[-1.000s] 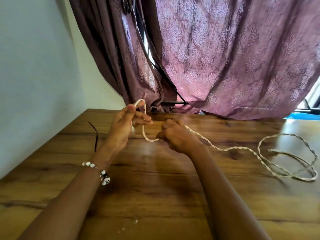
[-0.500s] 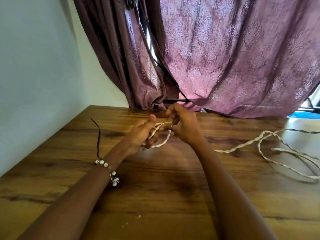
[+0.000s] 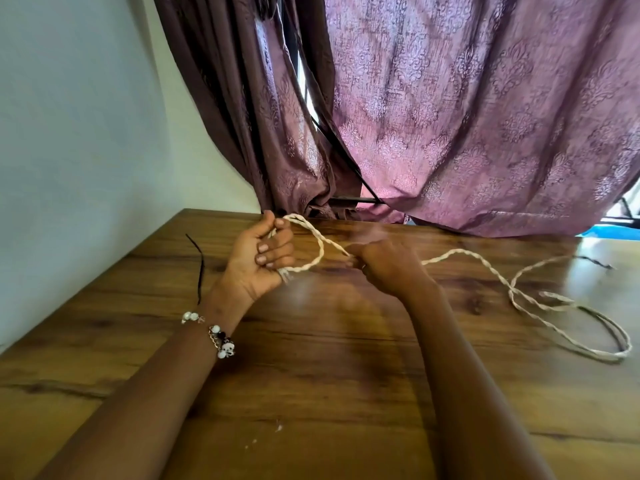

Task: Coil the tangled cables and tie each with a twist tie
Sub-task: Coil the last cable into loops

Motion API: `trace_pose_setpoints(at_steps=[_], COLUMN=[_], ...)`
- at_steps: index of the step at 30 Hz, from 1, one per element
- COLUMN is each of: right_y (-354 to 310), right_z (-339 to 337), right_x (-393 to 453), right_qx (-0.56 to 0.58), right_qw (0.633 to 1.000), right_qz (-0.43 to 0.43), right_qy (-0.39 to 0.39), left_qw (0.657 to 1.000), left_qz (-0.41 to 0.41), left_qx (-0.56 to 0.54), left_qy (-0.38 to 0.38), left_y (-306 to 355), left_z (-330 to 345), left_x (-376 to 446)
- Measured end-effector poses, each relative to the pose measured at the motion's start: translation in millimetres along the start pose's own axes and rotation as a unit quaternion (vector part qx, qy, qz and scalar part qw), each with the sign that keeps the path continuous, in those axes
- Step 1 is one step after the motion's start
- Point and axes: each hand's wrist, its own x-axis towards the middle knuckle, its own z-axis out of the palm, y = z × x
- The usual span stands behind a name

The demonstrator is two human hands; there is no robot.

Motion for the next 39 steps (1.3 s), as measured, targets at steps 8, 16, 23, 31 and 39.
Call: trace_pose_setpoints(at_steps=[8, 16, 23, 31, 39], right_y=[-44.4, -53.9, -8.5, 9.4, 9.6], right_z=[-2.8, -29.4, -23.9, -18.1, -0.1], right_x=[-2.2, -1.0, -4.3, -8.3, -13.1], right_qx=[-0.072, 0.132, 0.296, 0.126, 0.07], right_qw=[0.98, 0.971, 0.936, 0.973, 0.997], right_qz=[-0.073, -0.181, -0.045, -0.124, -0.018], right_qy=[-0.17, 0.089, 0.187, 0.147, 0.008], left_qw=[0.977, 0.88, 0.919, 0.991, 0.993], left_qz=[0.155, 0.055, -0.062, -0.061, 0.086], left_qx=[0.052, 0.455, 0.389, 0.116, -0.08], left_qy=[0.135, 0.125, 0.009, -0.011, 0.017], left_y=[3.4, -38.4, -33.8, -17.7, -4.5], left_z=[-4.4, 3.6, 17.1, -1.2, 5.5], left_x=[4.1, 6.0, -1.2, 2.6, 12.0])
